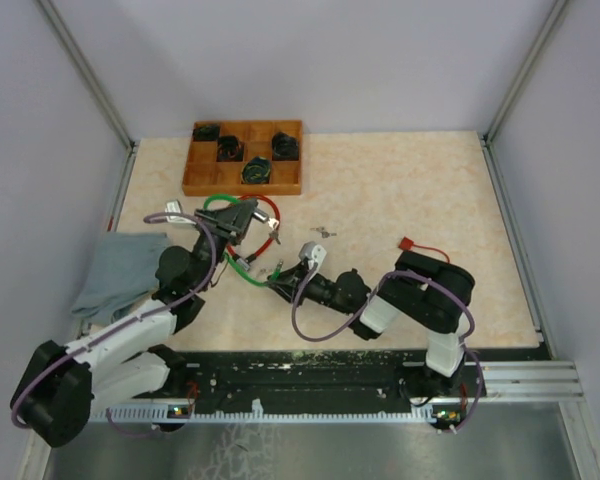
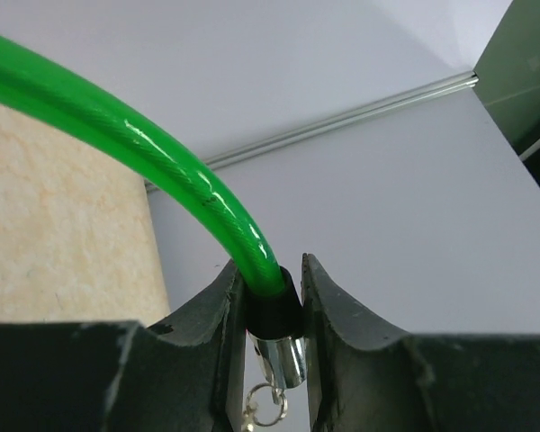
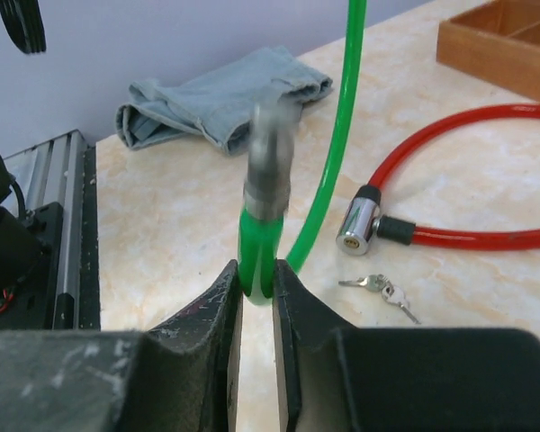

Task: Unlock with the key
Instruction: Unlock the lock, then place the lock at the center of the board, then pick up the key from the center of the board.

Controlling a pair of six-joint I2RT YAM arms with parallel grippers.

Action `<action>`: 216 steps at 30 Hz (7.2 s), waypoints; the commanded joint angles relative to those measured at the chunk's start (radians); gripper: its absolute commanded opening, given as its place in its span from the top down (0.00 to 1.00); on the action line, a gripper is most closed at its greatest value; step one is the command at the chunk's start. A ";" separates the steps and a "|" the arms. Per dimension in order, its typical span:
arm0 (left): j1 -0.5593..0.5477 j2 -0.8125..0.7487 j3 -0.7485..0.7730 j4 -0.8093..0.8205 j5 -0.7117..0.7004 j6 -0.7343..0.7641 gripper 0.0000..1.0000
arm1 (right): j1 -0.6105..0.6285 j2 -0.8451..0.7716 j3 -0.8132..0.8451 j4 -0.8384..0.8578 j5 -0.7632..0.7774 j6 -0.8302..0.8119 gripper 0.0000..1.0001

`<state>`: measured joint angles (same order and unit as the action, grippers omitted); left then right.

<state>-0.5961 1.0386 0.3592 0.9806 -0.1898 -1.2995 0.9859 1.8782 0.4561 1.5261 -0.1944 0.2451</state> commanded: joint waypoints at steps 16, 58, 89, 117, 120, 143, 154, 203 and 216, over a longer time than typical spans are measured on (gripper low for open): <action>-0.001 -0.144 0.486 -1.034 -0.276 0.466 1.00 | -0.014 -0.166 -0.045 0.016 0.017 0.065 0.49; 0.392 0.679 0.807 -1.125 0.095 0.694 0.45 | -0.075 -0.815 -0.076 -1.136 0.562 -0.108 0.28; 0.304 0.329 0.366 -1.097 0.087 0.712 0.31 | -0.387 -0.091 0.596 -1.418 0.288 -0.211 0.37; 0.283 0.328 0.339 -0.990 0.307 0.699 0.32 | -0.418 -0.059 0.585 -1.436 0.181 -0.136 1.00; 0.266 0.321 0.319 -0.945 0.357 0.671 0.32 | -0.414 -0.135 0.499 -1.366 0.113 -0.066 1.00; 0.078 0.210 0.144 -0.503 0.494 0.461 0.37 | -0.257 -0.508 0.106 -0.887 0.006 0.356 1.00; 0.029 0.219 0.135 -0.411 0.458 0.416 0.55 | -0.228 -0.542 0.066 -0.825 0.028 0.392 1.00; -0.010 0.235 0.475 -1.099 0.321 0.407 1.00 | -0.110 -0.583 -0.070 -0.526 -0.025 -0.705 0.48; -0.021 0.207 0.472 -1.109 0.306 0.386 1.00 | -0.051 -0.351 -0.021 -0.259 0.128 -0.770 0.59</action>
<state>-0.6083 1.2732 0.8188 -0.1230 0.1287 -0.9005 0.9215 1.4956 0.3820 1.1130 -0.1020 -0.4988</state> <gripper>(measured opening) 0.009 0.420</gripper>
